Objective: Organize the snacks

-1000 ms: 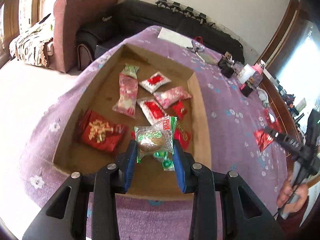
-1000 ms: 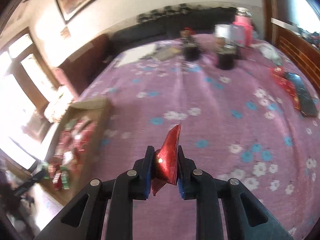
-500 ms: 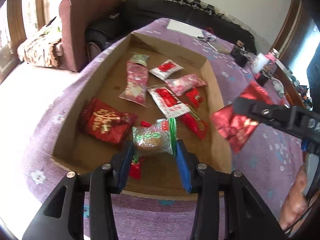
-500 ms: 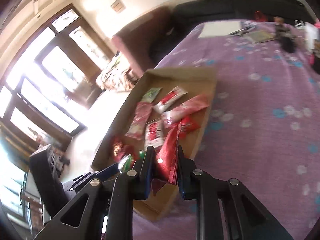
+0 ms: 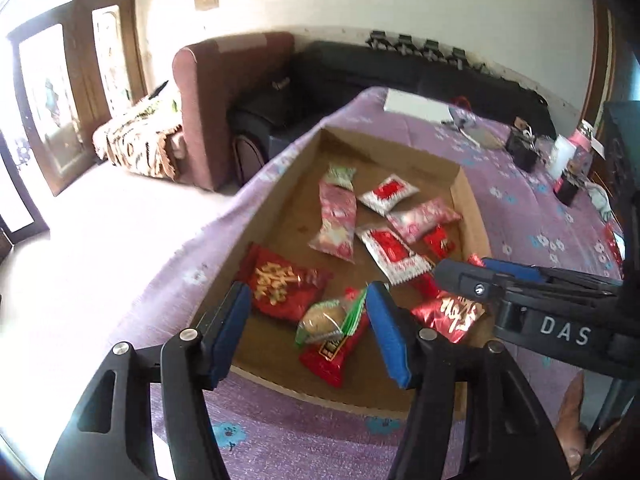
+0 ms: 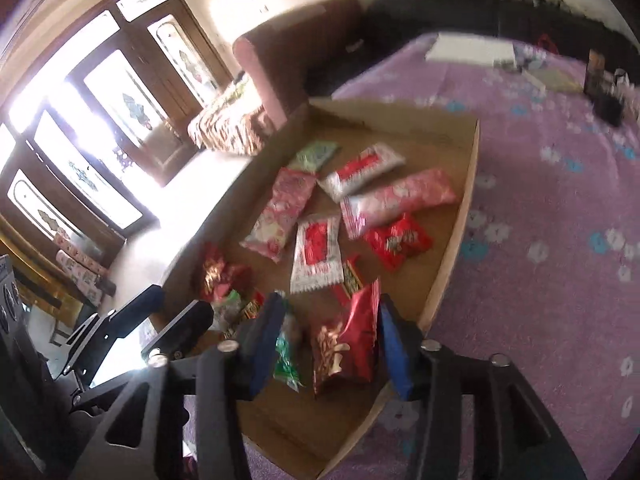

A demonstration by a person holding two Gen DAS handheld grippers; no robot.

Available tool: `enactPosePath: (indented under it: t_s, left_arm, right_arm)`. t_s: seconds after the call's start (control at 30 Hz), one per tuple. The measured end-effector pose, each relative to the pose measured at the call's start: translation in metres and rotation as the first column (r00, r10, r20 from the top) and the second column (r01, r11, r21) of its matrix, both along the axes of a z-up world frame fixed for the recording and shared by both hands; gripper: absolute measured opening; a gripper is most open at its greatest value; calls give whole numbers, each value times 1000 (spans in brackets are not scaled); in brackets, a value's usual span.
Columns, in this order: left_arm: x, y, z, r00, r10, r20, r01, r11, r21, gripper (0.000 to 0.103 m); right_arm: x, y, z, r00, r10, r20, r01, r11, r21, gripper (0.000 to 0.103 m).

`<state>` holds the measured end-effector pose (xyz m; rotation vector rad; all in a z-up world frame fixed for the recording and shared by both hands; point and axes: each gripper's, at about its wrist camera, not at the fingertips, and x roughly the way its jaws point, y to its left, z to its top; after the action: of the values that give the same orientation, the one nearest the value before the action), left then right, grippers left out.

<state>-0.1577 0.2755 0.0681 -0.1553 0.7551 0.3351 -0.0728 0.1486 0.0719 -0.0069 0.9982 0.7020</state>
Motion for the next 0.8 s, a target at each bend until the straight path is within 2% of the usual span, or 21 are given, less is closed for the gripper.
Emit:
enactPosePath:
  t_s: [0.33, 0.47, 0.5, 0.57, 0.6, 0.67, 0.8]
  left_arm:
    - [-12, -13, 15, 998, 40, 54, -45, 994, 95, 61]
    - [-25, -21, 27, 986, 108, 126, -129, 977, 172, 81]
    - [-32, -24, 33, 974, 146, 175, -182, 960, 211, 87]
    - [-43, -28, 44, 947, 207, 244, -268, 930, 251, 90]
    - [-46, -28, 47, 937, 232, 259, -297, 922, 248, 100]
    - [-49, -26, 48, 930, 266, 253, -323, 920, 224, 103]
    - [-46, -25, 41, 953, 220, 207, -249, 960, 131, 103]
  right_arm:
    - [-10, -24, 22, 995, -53, 84, 49, 998, 44, 58]
    - [-19, -36, 23, 991, -65, 113, 63, 998, 26, 59]
    - [-22, -40, 22, 990, -68, 122, 67, 998, 17, 59]
    - [-29, -47, 20, 989, -68, 135, 68, 998, 6, 59]
    - [-32, -50, 19, 988, -66, 139, 67, 998, -1, 59]
    - [-37, -55, 15, 988, -60, 145, 63, 998, -12, 59]
    - [-45, -64, 8, 986, -55, 156, 62, 997, -43, 59]
